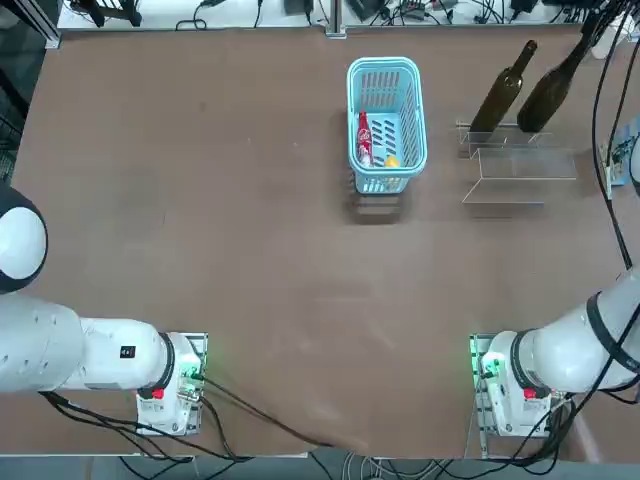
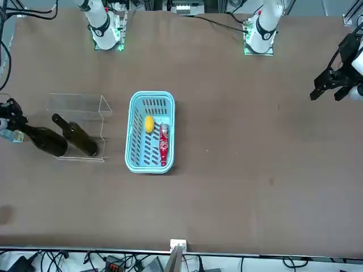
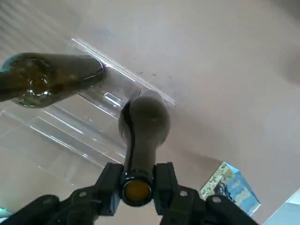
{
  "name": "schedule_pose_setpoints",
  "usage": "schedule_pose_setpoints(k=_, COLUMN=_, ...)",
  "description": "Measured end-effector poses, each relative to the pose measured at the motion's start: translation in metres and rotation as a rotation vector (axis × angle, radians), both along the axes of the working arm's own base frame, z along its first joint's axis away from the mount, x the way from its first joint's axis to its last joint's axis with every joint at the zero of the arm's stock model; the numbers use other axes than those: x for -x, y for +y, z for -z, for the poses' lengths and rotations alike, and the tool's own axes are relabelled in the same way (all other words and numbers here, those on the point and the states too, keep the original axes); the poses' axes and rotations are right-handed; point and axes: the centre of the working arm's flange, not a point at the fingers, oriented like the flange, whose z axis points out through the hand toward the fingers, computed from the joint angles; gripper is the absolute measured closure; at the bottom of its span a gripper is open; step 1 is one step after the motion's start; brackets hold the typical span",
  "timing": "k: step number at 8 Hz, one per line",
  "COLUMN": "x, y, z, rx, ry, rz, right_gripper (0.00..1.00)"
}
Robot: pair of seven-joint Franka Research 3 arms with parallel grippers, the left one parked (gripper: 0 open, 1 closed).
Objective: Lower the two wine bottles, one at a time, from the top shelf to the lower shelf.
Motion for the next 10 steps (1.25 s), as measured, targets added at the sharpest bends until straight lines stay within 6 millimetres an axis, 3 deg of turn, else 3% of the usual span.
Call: schedule_pose_setpoints(k=10, x=-0.001, y=-0.002, z=0.025, rx=0.001, ry=0.015, rz=0.001, right_gripper=0.59)
